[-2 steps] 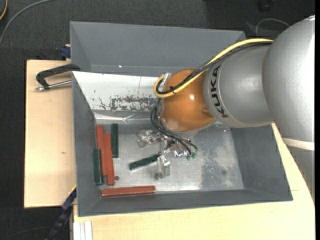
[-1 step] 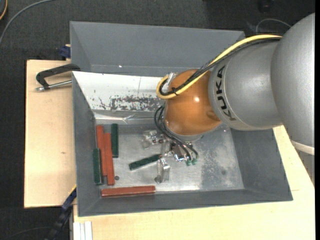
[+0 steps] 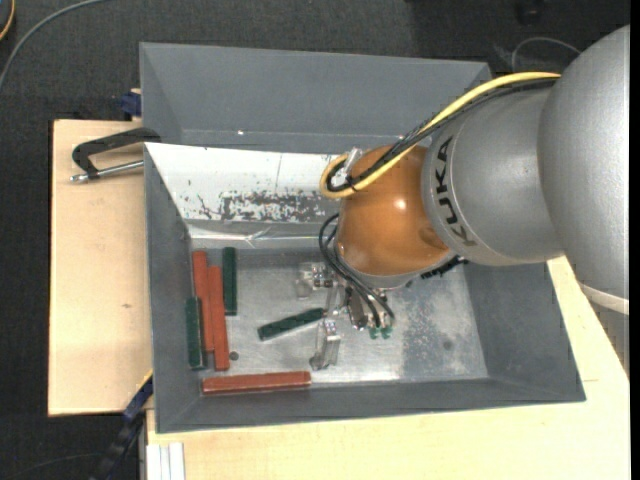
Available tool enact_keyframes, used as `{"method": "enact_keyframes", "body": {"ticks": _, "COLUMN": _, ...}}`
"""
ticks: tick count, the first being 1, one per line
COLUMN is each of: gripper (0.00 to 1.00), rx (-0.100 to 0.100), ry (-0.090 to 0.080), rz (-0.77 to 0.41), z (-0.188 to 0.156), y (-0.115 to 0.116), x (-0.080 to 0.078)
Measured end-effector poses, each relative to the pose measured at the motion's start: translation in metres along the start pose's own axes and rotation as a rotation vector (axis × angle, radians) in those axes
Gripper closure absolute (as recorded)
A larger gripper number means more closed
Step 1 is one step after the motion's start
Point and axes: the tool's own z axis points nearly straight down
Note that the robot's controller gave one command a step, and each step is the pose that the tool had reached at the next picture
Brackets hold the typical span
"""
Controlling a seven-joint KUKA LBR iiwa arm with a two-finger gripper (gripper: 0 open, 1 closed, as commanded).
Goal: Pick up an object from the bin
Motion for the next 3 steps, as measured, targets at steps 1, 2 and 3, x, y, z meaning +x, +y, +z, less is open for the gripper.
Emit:
{"method": "enact_keyframes", "body": {"ticks": 1, "gripper": 0.0, "rx": 0.0, "ry": 0.002, "rz": 0.205, "z": 0.031, "y": 0.003, "x": 0.0}}
{"method": "enact_keyframes", "body": {"ticks": 2, "gripper": 0.0, "rx": 0.001, "ry": -0.006, "rz": 0.032, "z": 0.029, "y": 0.023, "x": 0.006}}
{"method": "enact_keyframes", "body": {"ticks": 3, "gripper": 1.0, "rx": 0.0, "ry": -0.002, "rz": 0.034, "z": 0.03, "y": 0.023, "x": 0.008}}
